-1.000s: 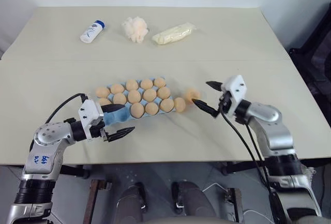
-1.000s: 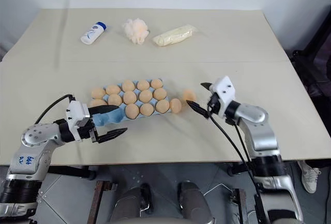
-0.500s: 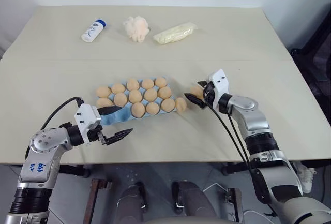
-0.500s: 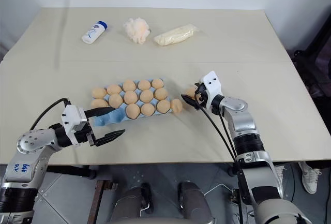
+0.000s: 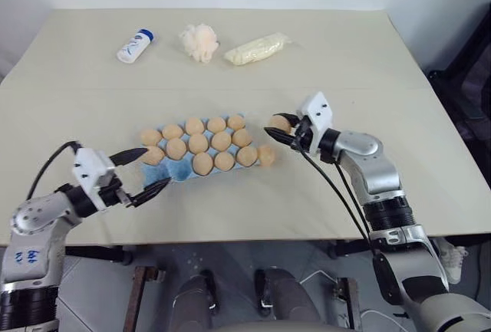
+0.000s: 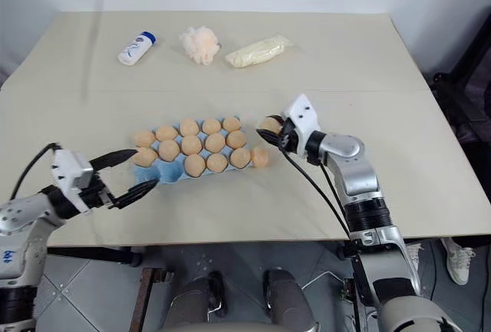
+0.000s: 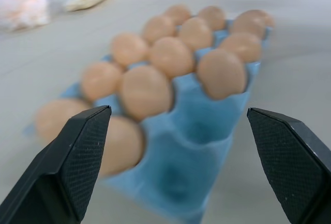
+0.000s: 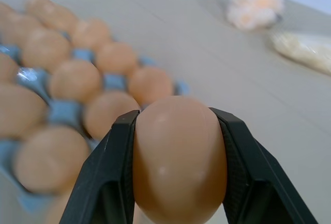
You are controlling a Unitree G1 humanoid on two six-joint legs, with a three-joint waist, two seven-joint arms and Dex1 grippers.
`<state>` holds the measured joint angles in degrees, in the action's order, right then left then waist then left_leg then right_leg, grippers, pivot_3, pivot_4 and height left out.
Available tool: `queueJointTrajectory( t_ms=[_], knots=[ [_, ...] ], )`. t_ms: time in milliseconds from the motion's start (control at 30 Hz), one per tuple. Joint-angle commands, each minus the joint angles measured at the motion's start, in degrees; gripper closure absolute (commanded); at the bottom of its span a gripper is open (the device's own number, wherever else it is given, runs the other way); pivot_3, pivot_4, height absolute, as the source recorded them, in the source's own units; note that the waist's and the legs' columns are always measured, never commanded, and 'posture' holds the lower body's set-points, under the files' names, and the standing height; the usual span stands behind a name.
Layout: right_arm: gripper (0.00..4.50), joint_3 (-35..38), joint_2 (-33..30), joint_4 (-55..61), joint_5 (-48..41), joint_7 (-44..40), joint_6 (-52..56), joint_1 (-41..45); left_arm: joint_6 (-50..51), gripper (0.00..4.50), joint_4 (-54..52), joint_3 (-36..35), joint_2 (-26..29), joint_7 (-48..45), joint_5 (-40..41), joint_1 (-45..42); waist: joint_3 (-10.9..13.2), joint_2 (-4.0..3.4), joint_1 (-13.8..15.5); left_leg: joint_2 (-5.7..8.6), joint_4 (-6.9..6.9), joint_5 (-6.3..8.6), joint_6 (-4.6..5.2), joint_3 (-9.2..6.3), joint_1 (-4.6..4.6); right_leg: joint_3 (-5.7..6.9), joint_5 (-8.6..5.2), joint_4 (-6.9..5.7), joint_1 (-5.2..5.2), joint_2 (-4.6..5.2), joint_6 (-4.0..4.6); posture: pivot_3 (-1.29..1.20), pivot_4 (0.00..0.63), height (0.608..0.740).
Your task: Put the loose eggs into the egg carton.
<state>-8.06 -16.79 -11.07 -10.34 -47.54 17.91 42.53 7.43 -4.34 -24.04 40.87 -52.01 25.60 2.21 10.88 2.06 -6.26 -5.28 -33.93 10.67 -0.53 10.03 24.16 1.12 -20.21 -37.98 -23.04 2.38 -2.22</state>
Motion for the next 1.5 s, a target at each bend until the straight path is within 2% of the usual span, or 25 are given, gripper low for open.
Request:
queueJointTrajectory(
  t_ms=[33,300,567,667,833,867,1067,1167,1367,1500],
  knots=[
    [2.88,-4.01,3.89,4.49,-1.08,-0.54,3.57,2.74,-0.4,0.0,-0.01,-4.17,0.9,-0.79,1.67,2.86,0.0,0.0,-0.23,0.0,0.03,-0.01,-0.02,0.0,0.0,0.0,-0.01,-0.01,0.0,0.0,0.01,0.0,0.15,0.74],
    [2.88,-14.73,19.67,-7.04,2.96,0.17,1.7,9.43,-1.1,0.0,-3.43,-6.76,-0.33,0.09,1.62,8.08,-0.05,0.08,-0.2,0.03,0.19,-0.03,-0.09,0.02,0.16,0.05,-0.04,0.01,-0.25,0.08,0.08,0.0,0.15,0.74],
    [2.88,-17.71,24.51,-14.4,5.38,-1.51,-0.48,11.37,-0.54,0.0,-6.19,-6.5,-1.52,1.43,1.72,10.09,-0.11,0.18,-0.3,0.08,0.31,-0.02,-0.11,0.04,0.31,0.08,-0.04,0.06,-0.41,0.17,0.1,0.0,0.15,0.74],
    [1.89,-17.38,24.74,-15.1,5.62,-1.85,-1.07,11.28,-0.1,0.0,-6.62,-6.05,-1.49,1.8,1.75,9.74,-0.11,0.18,-0.52,0.07,0.46,-0.08,-0.21,0.03,0.31,0.09,-0.08,0.05,-0.51,0.17,0.18,0.0,0.15,0.74],
    [0.17,-14.61,21.32,-9.83,4.03,-3.64,-0.48,10.57,0.72,0.0,-7.34,-4.46,-1.05,1.73,1.71,8.22,-0.1,0.18,-0.59,0.08,0.62,-0.12,-0.27,0.03,0.31,0.13,-0.1,0.06,-0.55,0.15,0.21,0.0,0.15,0.74],
    [0.04,-13.72,20.0,-7.23,3.37,-4.11,-0.07,9.74,0.9,0.0,-7.56,-3.88,-0.92,1.63,1.61,7.7,-0.1,0.18,-0.54,0.08,0.62,-0.12,-0.27,0.03,0.32,0.13,-0.1,0.06,-0.56,0.15,0.21,0.0,0.15,0.74],
    [0.04,-8.34,8.95,10.46,-0.79,-6.28,1.63,0.02,3.64,0.0,-9.61,0.16,-0.5,1.23,1.75,4.09,-0.12,0.21,0.18,0.12,0.6,-0.11,-0.26,-0.03,0.31,0.17,-0.1,0.14,-0.46,0.15,0.2,0.0,0.15,0.74],
    [0.04,-3.13,2.16,17.46,-2.85,-6.55,-0.78,-8.23,3.84,0.0,-10.13,4.13,-0.79,0.43,1.2,0.91,-0.13,0.23,0.42,0.13,0.56,-0.12,-0.24,-0.02,0.31,0.15,-0.09,0.13,-0.44,0.16,0.2,0.0,0.15,0.74],
    [0.04,5.71,-5.31,21.26,-5.79,-5.2,-4.54,-20.25,3.53,0.0,-9.36,10.74,-2.04,-0.74,0.4,-4.5,-0.11,0.18,0.54,0.11,0.41,-0.13,-0.22,0.02,0.21,0.06,-0.08,0.06,-0.36,0.06,0.17,0.0,0.15,0.74],
    [0.04,13.08,-10.33,17.28,-5.33,-4.45,-9.96,-29.5,2.04,0.0,-6.98,17.06,-3.79,-1.62,-2.49,-8.52,-0.1,0.17,1.46,0.08,0.31,-0.17,-0.18,-0.02,0.14,0.06,-0.08,0.05,-0.25,-0.03,0.17,0.0,0.15,0.74]
  ],
)
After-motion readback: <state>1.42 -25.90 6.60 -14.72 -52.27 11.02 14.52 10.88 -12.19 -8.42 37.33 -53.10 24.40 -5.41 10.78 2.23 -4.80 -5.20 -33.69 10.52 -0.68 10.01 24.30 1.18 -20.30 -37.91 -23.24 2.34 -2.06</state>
